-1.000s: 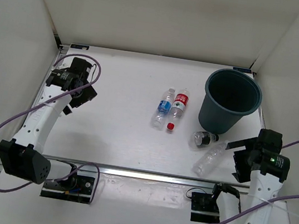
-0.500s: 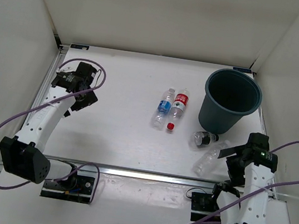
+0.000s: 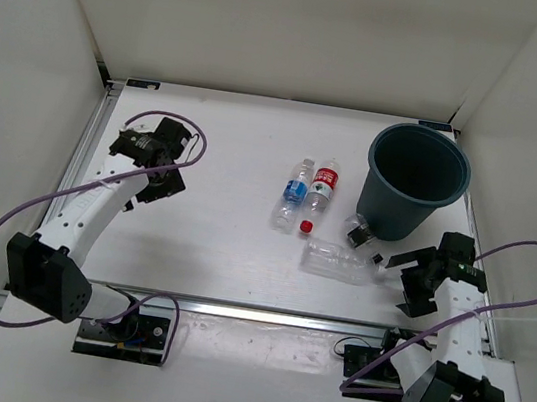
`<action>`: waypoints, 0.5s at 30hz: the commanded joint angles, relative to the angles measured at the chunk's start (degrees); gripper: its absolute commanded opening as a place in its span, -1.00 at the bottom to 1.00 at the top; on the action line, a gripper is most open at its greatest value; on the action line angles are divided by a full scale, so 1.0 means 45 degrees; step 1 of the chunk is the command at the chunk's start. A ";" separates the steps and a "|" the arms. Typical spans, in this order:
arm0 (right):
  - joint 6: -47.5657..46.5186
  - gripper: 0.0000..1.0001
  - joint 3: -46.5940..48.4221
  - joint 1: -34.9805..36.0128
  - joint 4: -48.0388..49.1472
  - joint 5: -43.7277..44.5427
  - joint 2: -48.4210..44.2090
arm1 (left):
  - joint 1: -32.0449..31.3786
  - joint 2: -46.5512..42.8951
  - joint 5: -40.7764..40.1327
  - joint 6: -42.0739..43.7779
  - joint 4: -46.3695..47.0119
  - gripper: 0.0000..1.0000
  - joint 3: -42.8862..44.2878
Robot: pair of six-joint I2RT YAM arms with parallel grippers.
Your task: Put the plastic bottles in the bin
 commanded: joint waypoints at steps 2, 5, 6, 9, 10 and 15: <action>-0.0249 1.00 0.0531 -0.0020 0.0658 -0.0500 -0.0261 | -0.0072 -0.0170 -0.0453 -0.0012 -0.0028 1.00 0.0081; -0.0112 1.00 0.0531 -0.0020 0.1046 -0.1241 -0.0592 | -0.0072 -0.0053 -0.0337 -0.0012 -0.0027 1.00 0.0081; 0.0081 1.00 0.0531 -0.0020 0.1222 -0.1612 -0.0729 | -0.0072 0.0063 -0.0335 -0.0012 0.0089 1.00 0.0081; 0.0782 1.00 -0.0052 0.0117 0.1945 -0.2590 -0.1003 | -0.0072 0.0180 -0.0335 -0.0012 0.0090 1.00 -0.0037; 0.0960 1.00 -0.0190 0.0117 0.2121 -0.2708 -0.1004 | -0.0072 0.0181 -0.0335 -0.0012 0.0090 1.00 -0.0037; 0.1840 0.95 -0.0719 0.0117 0.2689 -0.3956 -0.0595 | -0.0072 0.0299 -0.0335 -0.0012 0.0090 1.00 -0.0154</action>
